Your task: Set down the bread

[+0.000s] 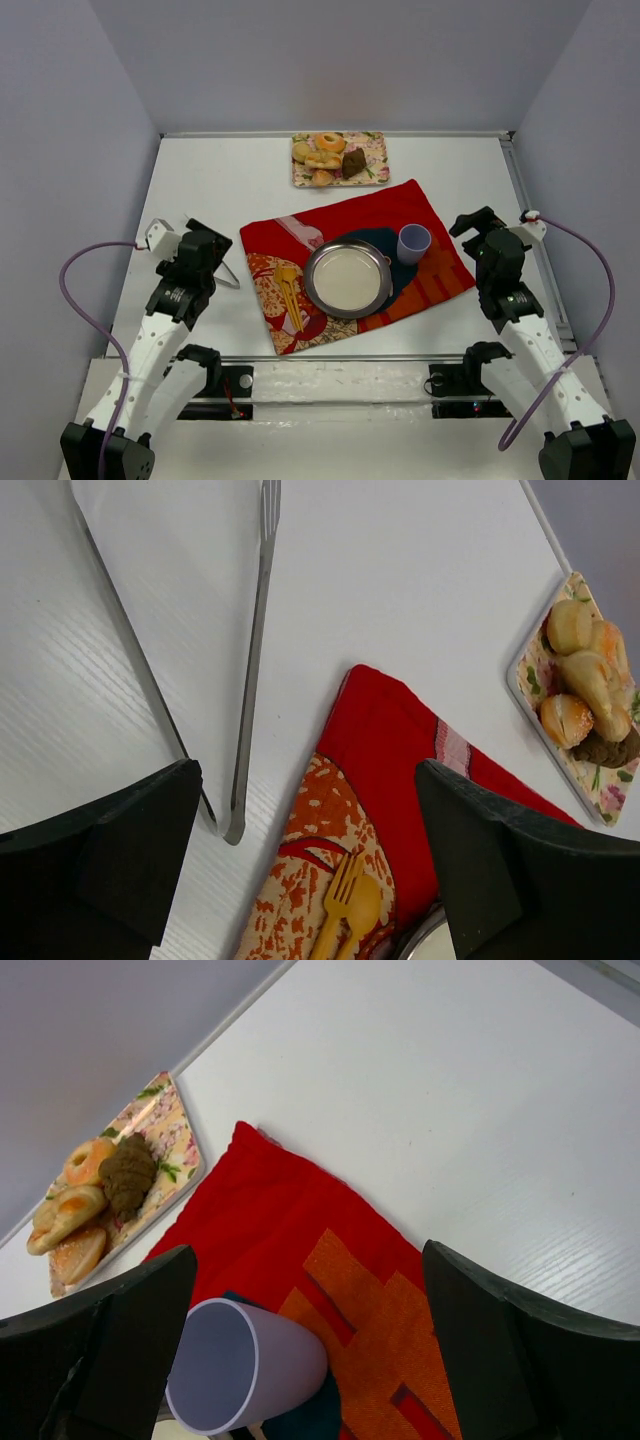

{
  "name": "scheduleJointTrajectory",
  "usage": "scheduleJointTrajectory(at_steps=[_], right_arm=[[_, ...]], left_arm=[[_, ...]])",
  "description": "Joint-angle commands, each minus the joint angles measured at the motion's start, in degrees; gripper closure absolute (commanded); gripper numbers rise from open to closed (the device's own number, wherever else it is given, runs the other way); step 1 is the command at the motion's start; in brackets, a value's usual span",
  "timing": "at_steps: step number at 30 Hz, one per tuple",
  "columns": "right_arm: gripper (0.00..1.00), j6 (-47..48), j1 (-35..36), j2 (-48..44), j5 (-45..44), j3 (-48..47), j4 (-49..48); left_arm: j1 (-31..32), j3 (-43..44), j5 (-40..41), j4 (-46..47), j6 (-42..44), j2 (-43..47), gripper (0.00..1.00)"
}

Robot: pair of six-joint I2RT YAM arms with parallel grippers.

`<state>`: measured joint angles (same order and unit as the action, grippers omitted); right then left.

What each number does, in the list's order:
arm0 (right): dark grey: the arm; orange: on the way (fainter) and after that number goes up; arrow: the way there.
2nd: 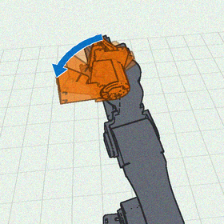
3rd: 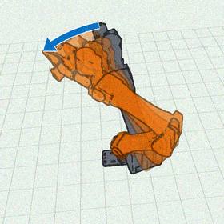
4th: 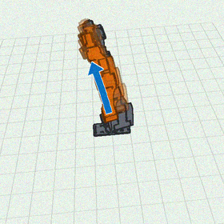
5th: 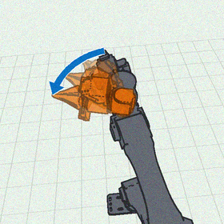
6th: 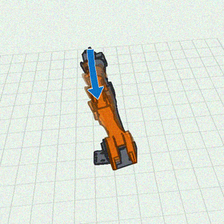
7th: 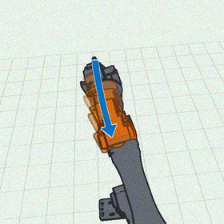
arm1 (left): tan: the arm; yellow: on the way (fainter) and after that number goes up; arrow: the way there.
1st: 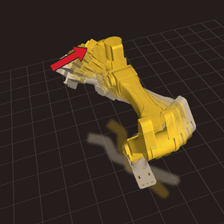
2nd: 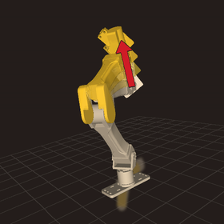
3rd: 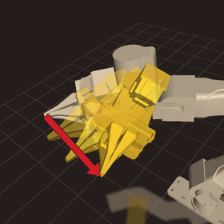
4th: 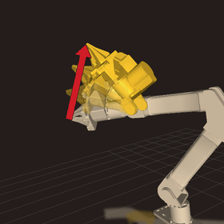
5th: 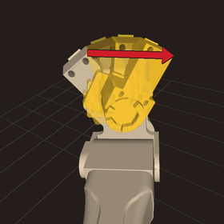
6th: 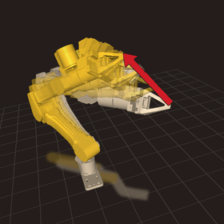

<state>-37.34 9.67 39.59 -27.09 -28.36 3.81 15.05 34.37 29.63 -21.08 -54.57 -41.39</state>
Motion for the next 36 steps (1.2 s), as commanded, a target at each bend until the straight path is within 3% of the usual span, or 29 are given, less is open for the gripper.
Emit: scheduleJointTrajectory(at_steps=[1, 21, 28, 36], right_arm=[[0.00, -0.3, -0.2, -1.1, -0.7, -0.7, -3.0], [0.00, 1.6, -0.2, -1.1, 3.1, -0.1, -3.1], [0.00, 2.0, -0.2, 2.2, 4.9, -1.3, -3.2], [0.00, 2.6, -0.2, 3.0, 5.3, -1.4, -3.1]], left_arm=[[0.2, -0.2, 3.1, -0.8, -1.9, 0.5, 0.01], [-0.9, 0.4, 0.4, -4.8, -5.6, -8.6, 0.01], [-11.2, -3.5, -7.2, 0.2, -1.9, -12.0, 0.01], [-12.0, -2.2, -10.9, 1.9, -1.4, -15.2, 0.01]])
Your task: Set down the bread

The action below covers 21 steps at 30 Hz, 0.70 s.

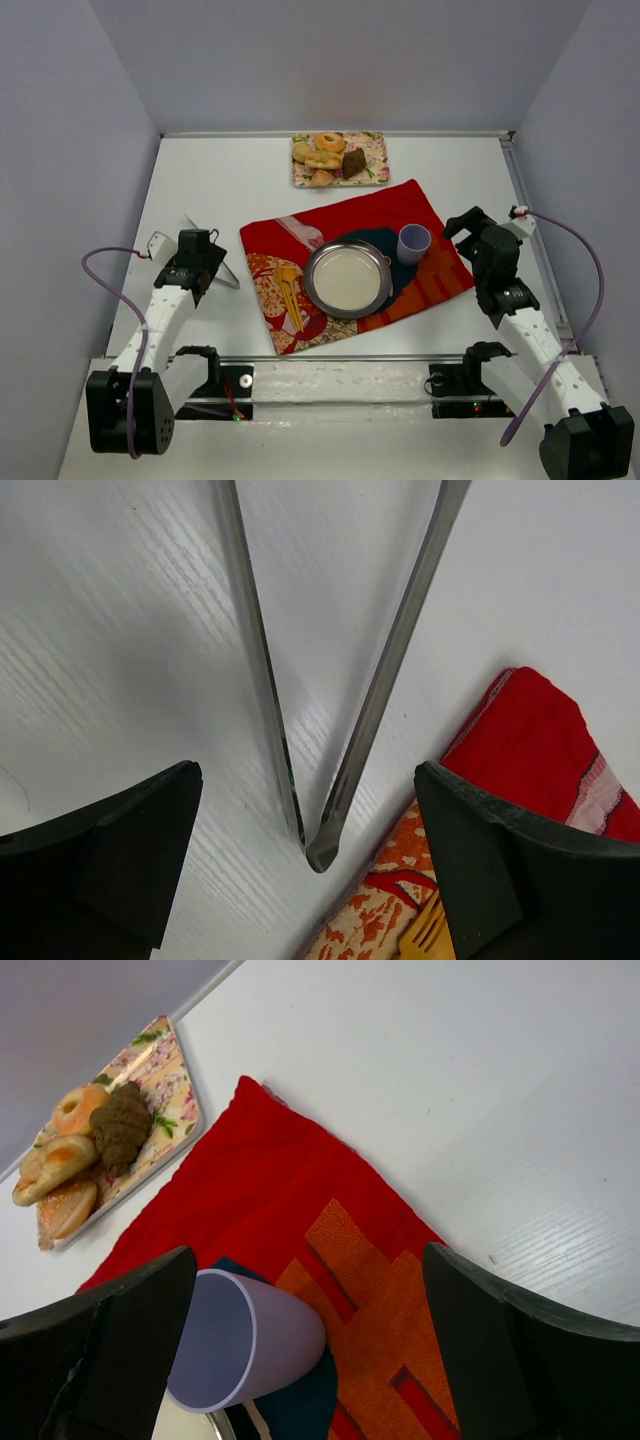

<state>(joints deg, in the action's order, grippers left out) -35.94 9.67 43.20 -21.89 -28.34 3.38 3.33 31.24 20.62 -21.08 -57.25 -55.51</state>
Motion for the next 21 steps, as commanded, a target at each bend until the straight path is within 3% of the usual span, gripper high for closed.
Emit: scheduleJointTrajectory(at_steps=[1, 21], right_arm=[[0.00, 1.1, -0.2, -0.7, 0.0, -1.4, -2.8], [0.00, 1.1, -0.2, -2.8, 0.3, -0.8, -2.8]], left_arm=[[-0.3, 0.9, -1.7, 1.9, 1.4, -1.4, 0.01], [-0.3, 3.3, -1.7, 5.9, 4.6, -13.5, 0.01]])
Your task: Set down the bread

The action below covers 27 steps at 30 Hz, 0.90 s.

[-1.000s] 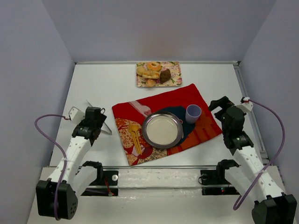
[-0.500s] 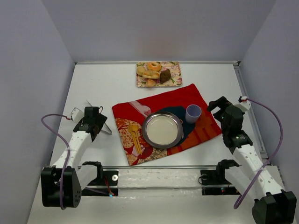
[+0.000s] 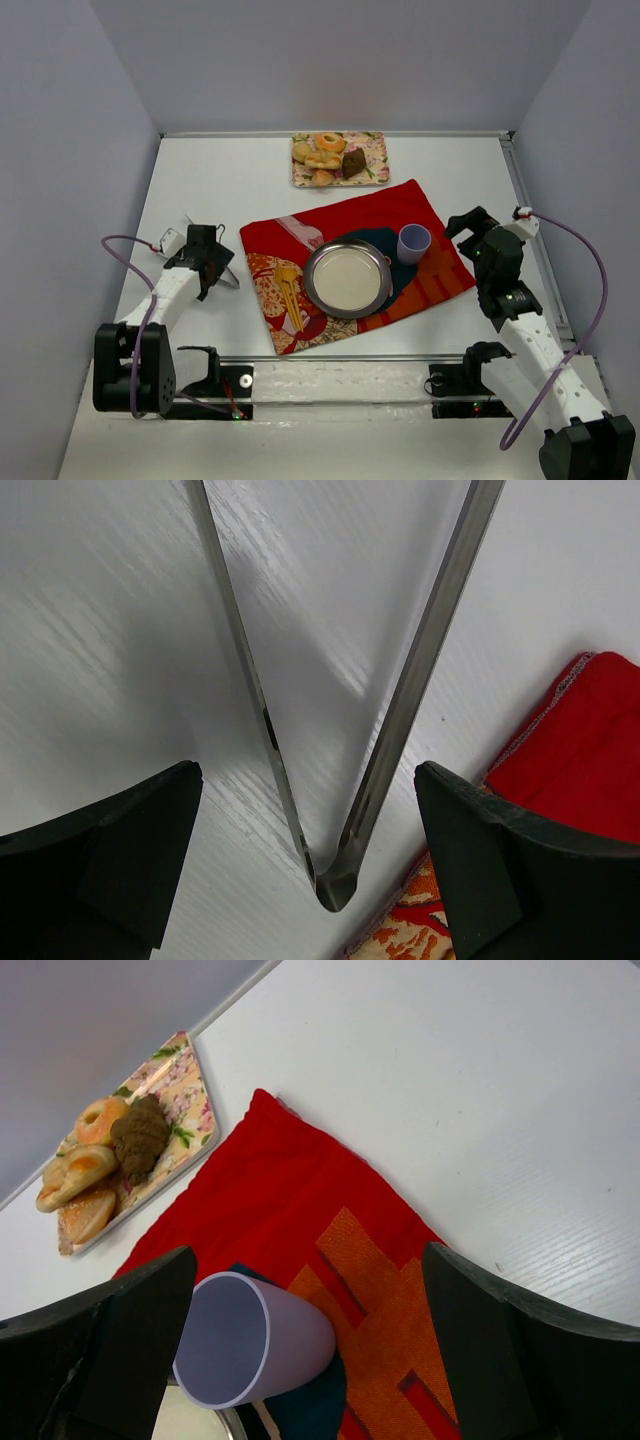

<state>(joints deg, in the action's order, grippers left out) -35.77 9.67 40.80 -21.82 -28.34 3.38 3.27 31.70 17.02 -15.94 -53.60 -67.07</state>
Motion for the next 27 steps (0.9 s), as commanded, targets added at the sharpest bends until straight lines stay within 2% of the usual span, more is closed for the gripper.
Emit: scheduleJointTrajectory(at_steps=[1, 13, 18, 27], right_arm=[[0.00, 0.8, -0.2, -0.5, 0.2, -0.6, -2.7], [0.00, 0.6, -0.2, -0.9, 0.7, -0.5, -4.6], [0.00, 0.6, -0.2, -0.6, 1.0, -0.4, -4.9], [0.00, 0.3, -0.2, -0.6, 0.3, -0.3, -5.1]], left_arm=[[-0.2, 3.5, 2.2, 0.7, 1.0, -2.6, 0.01], [-0.2, 10.0, 3.3, 0.6, 0.0, -15.1, 0.01], [-0.3, 12.0, 7.2, -3.4, -3.6, -17.7, 0.01], [-0.3, 12.9, 6.1, -6.6, -7.0, -21.3, 0.01]])
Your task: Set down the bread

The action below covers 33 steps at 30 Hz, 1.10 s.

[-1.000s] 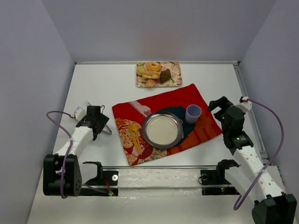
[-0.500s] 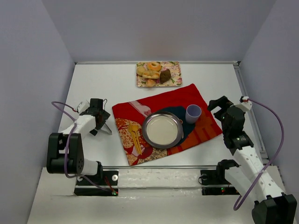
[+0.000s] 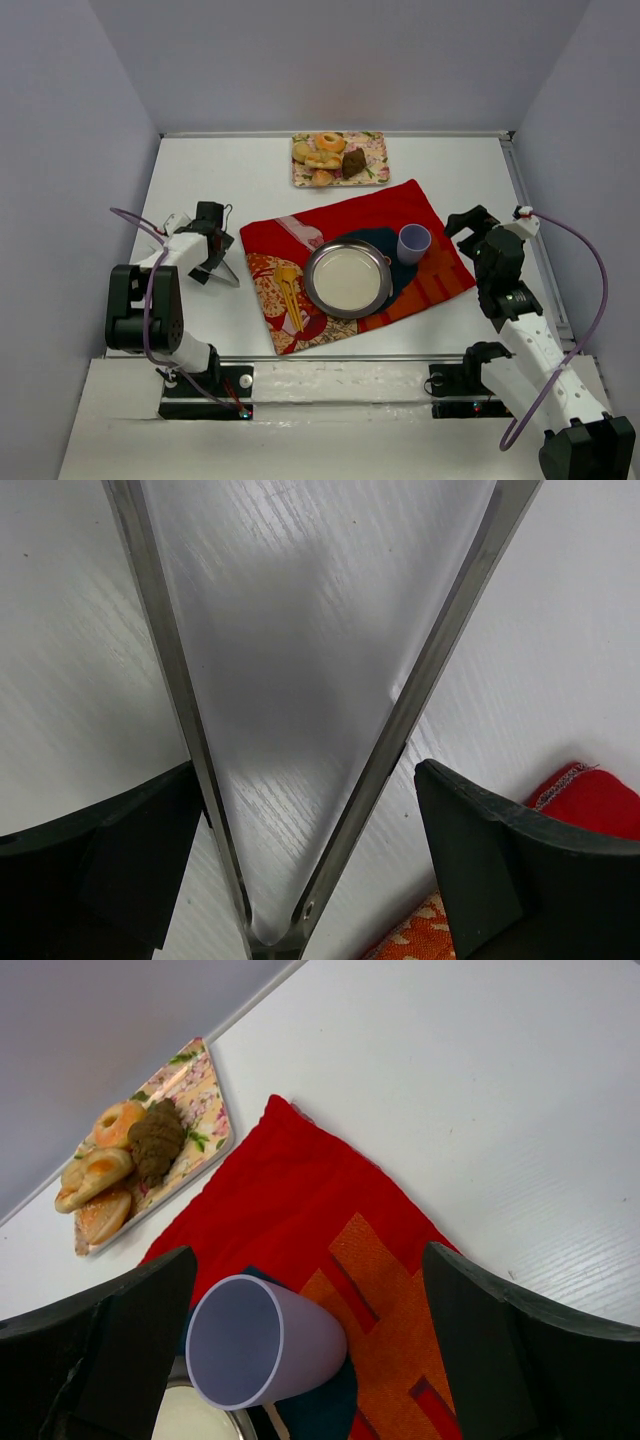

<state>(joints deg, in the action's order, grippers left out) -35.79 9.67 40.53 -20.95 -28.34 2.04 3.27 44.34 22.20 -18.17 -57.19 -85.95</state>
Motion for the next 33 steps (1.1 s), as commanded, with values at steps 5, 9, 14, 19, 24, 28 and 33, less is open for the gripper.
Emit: scheduleJointTrajectory(at_steps=[5, 9, 14, 19, 24, 28, 33], right_arm=[[0.00, 0.2, -0.2, -0.5, -1.2, -0.1, -3.9], [0.00, 0.2, -0.2, -1.1, -1.7, 0.2, -4.1], [0.00, 0.2, -0.2, -1.9, -2.6, 0.7, -4.0], [0.00, 0.5, -0.2, -3.2, -2.7, 1.0, -4.1], [0.00, 0.5, -0.2, -4.5, -3.0, 1.5, -4.1], [0.00, 0.4, -0.2, -5.0, -2.9, 1.7, -4.1], [0.00, 0.4, -0.2, -5.0, -2.3, 1.5, -4.1]], left_arm=[[-0.3, 1.7, 0.1, -6.2, -4.3, -6.5, 0.01], [-0.3, 3.6, 1.2, -10.3, -4.4, -10.2, 0.01], [-0.3, 2.5, 0.5, -10.2, -4.9, -10.7, 0.05], [-0.2, 1.5, 0.7, -9.7, -5.2, -10.9, 0.13], [-0.1, 0.5, 0.2, -8.4, -4.6, -9.1, 0.26], [1.2, 0.4, 0.8, -8.5, -3.2, -4.8, 0.29], [8.2, 4.3, 6.8, -15.0, -2.7, 3.2, 0.31]])
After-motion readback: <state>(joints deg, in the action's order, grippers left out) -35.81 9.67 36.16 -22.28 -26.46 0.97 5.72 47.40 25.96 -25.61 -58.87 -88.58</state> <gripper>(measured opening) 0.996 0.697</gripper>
